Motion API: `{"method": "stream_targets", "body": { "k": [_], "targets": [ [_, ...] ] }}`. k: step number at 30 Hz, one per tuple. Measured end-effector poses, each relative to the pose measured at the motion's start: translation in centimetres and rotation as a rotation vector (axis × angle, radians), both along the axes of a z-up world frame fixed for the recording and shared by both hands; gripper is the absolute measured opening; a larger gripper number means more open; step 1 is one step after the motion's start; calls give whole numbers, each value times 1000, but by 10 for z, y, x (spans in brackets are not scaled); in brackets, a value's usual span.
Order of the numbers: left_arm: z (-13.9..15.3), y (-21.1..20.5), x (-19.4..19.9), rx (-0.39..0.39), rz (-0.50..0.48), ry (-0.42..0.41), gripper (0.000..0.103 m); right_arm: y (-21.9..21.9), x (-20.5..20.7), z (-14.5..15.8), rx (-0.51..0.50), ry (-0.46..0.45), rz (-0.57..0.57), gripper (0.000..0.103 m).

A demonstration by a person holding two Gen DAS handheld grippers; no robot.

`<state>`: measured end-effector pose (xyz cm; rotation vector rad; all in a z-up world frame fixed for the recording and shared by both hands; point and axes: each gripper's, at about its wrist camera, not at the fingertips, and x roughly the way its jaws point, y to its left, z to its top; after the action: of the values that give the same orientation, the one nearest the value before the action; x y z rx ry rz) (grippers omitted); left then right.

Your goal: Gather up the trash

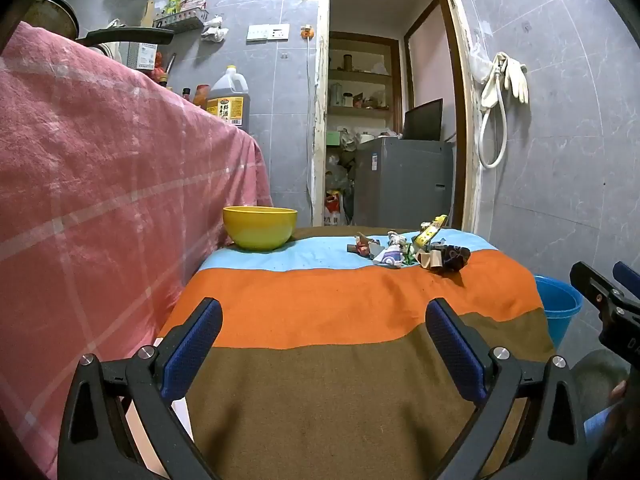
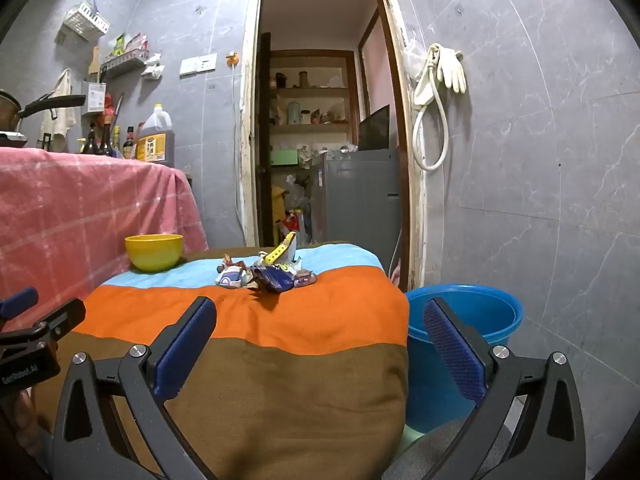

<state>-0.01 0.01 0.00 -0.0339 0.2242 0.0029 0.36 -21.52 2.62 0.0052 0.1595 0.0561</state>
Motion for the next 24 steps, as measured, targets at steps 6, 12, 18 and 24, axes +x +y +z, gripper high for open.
{"method": "stream_targets", "body": {
  "k": [6, 12, 18, 24],
  "targets": [
    [0, 0, 0, 2, -1, 1, 100, -1, 0, 0, 0, 0, 0, 103],
    [0, 0, 0, 4, -3, 3, 100, 0, 0, 0, -1, 2, 0, 103],
    [-3, -1, 2, 6, -6, 7, 100, -1, 0, 0, 1, 1, 0, 103],
    [-3, -1, 3, 7, -6, 8, 100, -1, 0, 0, 2, 1, 0, 103]
  ]
}}
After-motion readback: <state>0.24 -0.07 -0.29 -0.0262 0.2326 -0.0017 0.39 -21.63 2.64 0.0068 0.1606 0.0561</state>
